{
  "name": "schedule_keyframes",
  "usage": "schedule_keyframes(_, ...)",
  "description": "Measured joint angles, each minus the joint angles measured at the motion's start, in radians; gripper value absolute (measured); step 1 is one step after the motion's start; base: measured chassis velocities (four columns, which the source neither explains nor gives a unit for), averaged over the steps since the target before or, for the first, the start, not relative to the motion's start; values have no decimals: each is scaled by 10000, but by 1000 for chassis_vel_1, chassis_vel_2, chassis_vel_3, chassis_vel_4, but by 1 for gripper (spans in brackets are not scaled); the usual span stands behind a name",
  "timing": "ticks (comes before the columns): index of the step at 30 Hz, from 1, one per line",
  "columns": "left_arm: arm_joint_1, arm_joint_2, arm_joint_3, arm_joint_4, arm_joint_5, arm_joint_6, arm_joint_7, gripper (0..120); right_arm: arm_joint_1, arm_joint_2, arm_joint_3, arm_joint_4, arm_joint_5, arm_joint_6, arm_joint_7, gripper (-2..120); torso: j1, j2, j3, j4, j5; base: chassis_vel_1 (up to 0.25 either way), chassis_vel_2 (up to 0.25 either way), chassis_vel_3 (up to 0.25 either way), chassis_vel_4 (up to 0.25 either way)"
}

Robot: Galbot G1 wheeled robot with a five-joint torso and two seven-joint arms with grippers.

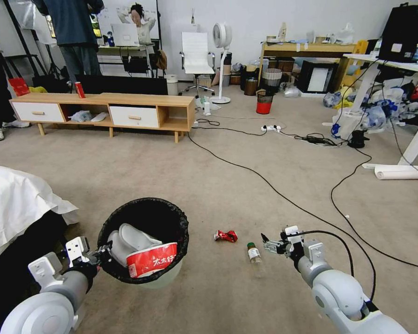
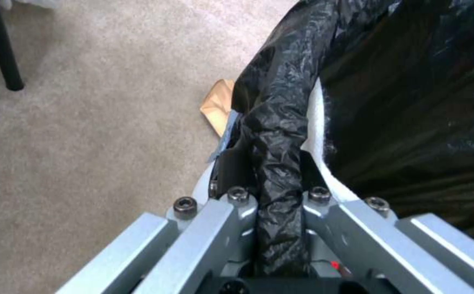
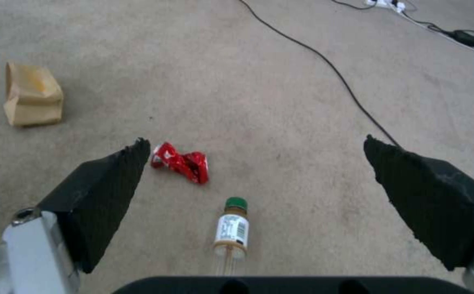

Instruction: Pick up the trash bin and place the garbage on the floor into it.

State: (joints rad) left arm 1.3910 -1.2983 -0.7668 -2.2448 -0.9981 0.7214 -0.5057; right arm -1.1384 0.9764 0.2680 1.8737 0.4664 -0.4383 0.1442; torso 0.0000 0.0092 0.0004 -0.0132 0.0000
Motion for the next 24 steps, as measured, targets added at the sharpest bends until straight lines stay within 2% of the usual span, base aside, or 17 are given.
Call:
schedule_keyframes(14, 7, -2, -48, -27, -143, 124, 30, 3, 58, -16, 7, 28, 25, 34, -119, 100, 0, 0, 0, 0, 0, 33, 25, 33, 34)
schedule_keyframes(20, -36, -17, -33, 36, -68, 82, 23, 3, 133, 17, -56, -4, 21, 36, -121, 100, 0, -1, 0, 7, 0, 0, 0, 0, 0)
schedule_keyframes(24, -45, -29, -30, 44, -60, 75, 22, 3, 165, 25, -83, -16, 20, 43, -129, 100, 0, 0, 0, -2, 0, 0, 0, 0, 0)
